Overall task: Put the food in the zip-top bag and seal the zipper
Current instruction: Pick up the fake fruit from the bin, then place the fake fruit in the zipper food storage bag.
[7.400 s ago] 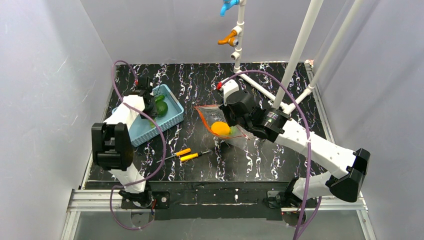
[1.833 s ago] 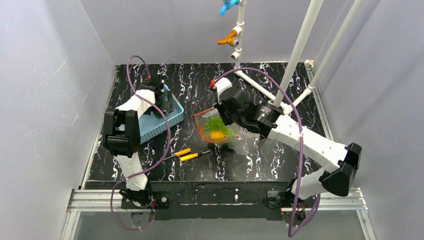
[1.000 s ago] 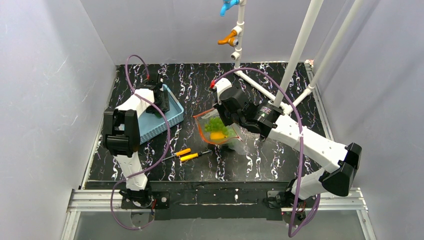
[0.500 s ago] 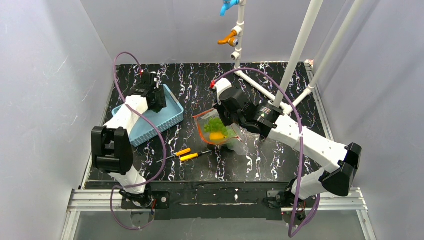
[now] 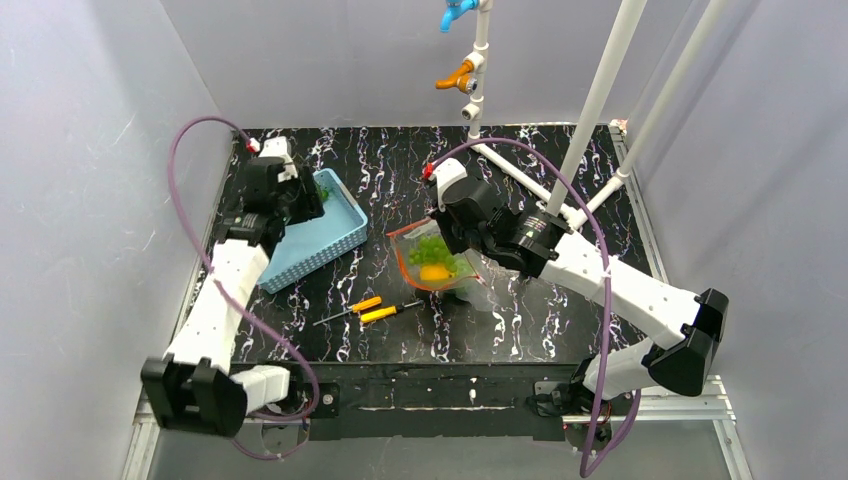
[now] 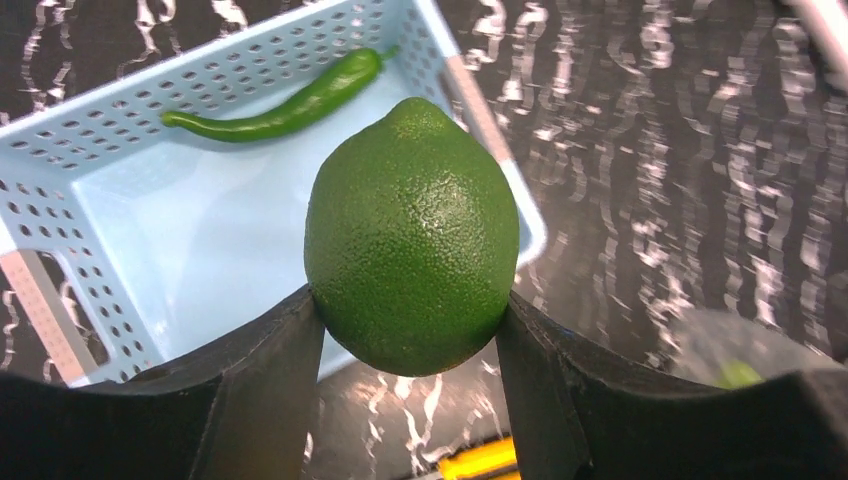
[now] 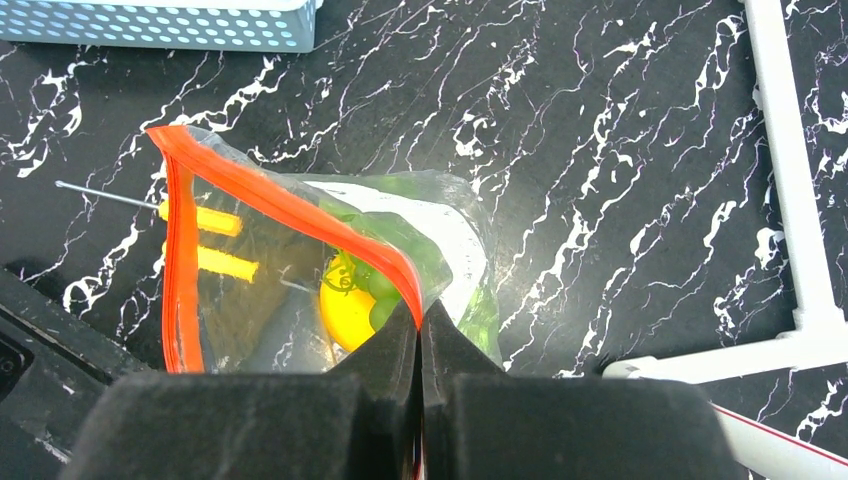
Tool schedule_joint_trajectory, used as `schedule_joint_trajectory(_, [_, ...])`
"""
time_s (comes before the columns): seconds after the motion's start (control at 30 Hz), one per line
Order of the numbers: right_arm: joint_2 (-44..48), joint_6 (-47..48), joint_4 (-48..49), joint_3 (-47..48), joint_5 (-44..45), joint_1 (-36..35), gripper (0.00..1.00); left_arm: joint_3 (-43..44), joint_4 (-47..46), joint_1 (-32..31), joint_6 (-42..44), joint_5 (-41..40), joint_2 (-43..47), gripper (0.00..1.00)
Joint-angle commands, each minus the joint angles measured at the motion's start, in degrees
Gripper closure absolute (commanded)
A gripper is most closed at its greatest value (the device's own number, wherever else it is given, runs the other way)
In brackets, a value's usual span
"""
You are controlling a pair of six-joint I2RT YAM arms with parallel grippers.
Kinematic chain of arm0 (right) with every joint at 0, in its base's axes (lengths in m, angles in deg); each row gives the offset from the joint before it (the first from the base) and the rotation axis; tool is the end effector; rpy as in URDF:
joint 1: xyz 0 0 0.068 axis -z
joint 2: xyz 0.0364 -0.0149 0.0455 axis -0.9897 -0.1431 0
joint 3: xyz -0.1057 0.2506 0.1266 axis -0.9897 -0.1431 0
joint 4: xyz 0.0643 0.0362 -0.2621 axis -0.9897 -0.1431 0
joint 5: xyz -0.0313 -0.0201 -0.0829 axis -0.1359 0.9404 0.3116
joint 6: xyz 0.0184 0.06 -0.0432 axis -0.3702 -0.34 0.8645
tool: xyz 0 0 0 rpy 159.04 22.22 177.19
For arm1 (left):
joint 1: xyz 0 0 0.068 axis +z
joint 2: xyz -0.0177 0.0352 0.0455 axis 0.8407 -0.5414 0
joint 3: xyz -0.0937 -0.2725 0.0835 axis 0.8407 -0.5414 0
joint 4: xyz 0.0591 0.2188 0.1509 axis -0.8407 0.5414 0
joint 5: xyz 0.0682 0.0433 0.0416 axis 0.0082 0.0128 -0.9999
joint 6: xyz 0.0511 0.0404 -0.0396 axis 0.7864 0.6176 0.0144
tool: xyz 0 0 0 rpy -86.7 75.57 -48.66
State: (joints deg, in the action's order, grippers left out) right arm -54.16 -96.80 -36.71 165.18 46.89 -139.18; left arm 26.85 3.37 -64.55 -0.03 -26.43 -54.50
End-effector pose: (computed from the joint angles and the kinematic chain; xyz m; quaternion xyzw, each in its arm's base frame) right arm 0.2004 0.2680 0.3957 -0.2665 0.8285 0.1126 0.4794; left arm 0.3047 -0.0308 0.3539 -0.0877 0.8610 -0.0406 0.4993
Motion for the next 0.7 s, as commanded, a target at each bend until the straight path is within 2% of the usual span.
schedule_joint_trajectory(0.0, [2.45, 0.43, 4.58, -0.11, -0.22, -0.29, 0.99, -4.34, 6.61, -0.10, -3.24, 11.75, 11.81, 0.86])
schedule_joint_trajectory(0.1, [1.71, 0.74, 5.65, 0.08, -0.95, -0.25, 0.99, -7.55, 9.37, 0.20, -5.54, 18.58, 19.95, 0.87])
schedule_joint_trajectory(0.3, [0.81, 0.63, 6.61, 0.30, -3.27, -0.30, 0.99, -7.93, 11.52, 0.30, -11.44, 33.52, 28.70, 0.88])
schedule_joint_trajectory(0.37, [1.00, 0.40, 7.26, -0.26, -3.74, -0.25, 0.99, -7.92, 9.72, 0.29, -14.44, 39.97, 29.56, 0.89])
schedule_joint_trajectory(0.4, [0.98, -0.15, 7.51, -0.43, -4.16, -0.27, 0.99, -8.95, 4.69, 0.15, -22.14, 51.54, 30.39, 0.90])
schedule_joint_trajectory(0.43, [1.09, -0.20, 7.74, -0.68, -4.09, -0.32, 0.99, -11.10, -2.51, -0.84, -27.34, 55.29, 32.14, 0.90])
schedule_joint_trajectory(0.47, [1.23, -0.22, 8.02, -0.82, -4.36, -0.26, 0.99, -12.37, -6.17, -2.05, -30.39, 56.05, 32.95, 0.89])
schedule_joint_trajectory(0.5, [1.24, -0.39, 8.36, -0.84, -4.88, -0.25, 0.99, -13.97, -10.40, -6.32, -34.23, 54.71, 33.36, 0.89])
schedule_joint_trajectory(0.6, [1.01, -1.19, 8.38, -0.47, -6.10, -0.25, 0.99, -13.21, -8.22, -21.21, -30.96, 41.26, 28.83, 0.90])
schedule_joint_trajectory(0.67, [1.46, -1.80, 7.70, -0.46, -6.61, -0.27, 0.99, -12.17, -7.69, -27.10, -30.39, 34.27, 26.37, 0.93])
